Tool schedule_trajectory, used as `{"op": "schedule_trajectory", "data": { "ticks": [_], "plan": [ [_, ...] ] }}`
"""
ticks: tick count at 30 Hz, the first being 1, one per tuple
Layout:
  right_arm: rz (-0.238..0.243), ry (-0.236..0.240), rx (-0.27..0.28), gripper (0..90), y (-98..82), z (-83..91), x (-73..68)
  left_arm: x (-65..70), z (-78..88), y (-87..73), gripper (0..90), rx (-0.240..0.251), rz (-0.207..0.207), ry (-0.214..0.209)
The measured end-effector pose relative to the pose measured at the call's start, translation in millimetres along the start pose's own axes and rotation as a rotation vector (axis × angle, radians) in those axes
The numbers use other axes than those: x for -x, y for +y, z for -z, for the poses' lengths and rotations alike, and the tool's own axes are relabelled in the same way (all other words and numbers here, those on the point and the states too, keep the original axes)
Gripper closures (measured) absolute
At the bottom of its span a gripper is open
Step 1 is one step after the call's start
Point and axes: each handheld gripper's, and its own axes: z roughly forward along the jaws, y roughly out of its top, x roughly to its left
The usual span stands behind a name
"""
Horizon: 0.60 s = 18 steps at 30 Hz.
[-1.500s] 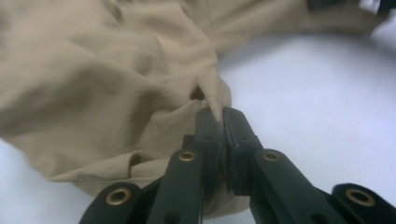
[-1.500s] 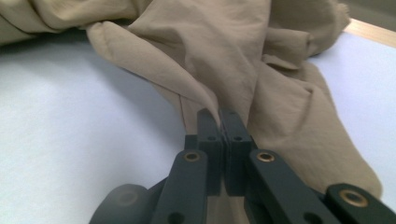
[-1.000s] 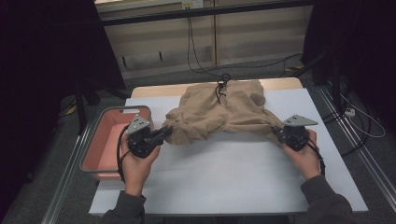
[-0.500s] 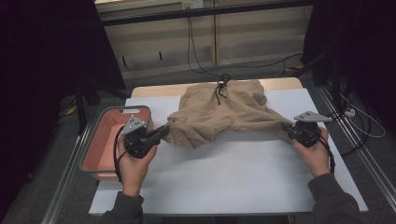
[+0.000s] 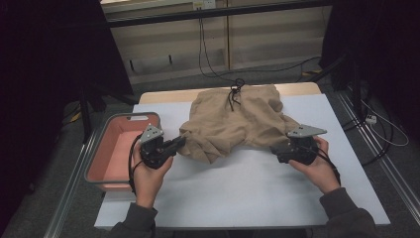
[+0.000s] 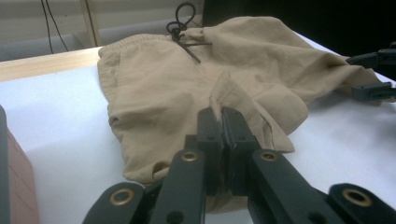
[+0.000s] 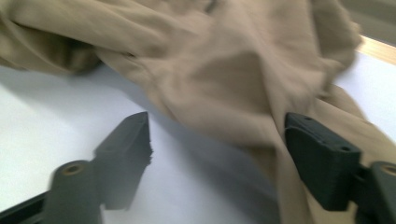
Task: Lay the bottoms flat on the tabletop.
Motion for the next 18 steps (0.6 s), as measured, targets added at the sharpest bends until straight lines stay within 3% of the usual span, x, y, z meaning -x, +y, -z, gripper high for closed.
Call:
{"op": "schedule_trajectory", "data": {
  "ticks": [7, 12, 18],
  "plan": [
    [0.023, 0.089, 0.028, 20.1, 9.1, -11.3, -27.0, 0.3, -0.2, -2.0, 86.9, -0.011, -0.003, -0.006],
    [0.052, 0.132, 0.014, 20.6, 12.7, -22.5, -44.1, 1.2, 0.4, -3.4, 86.9, -0.014, 0.003, -0.003],
    [0.053, 0.196, -0.013, 23.9, 18.6, -41.3, -63.6, -1.4, 4.8, -3.3, 86.9, -0.011, 0.009, 0.005]
  ]
}}
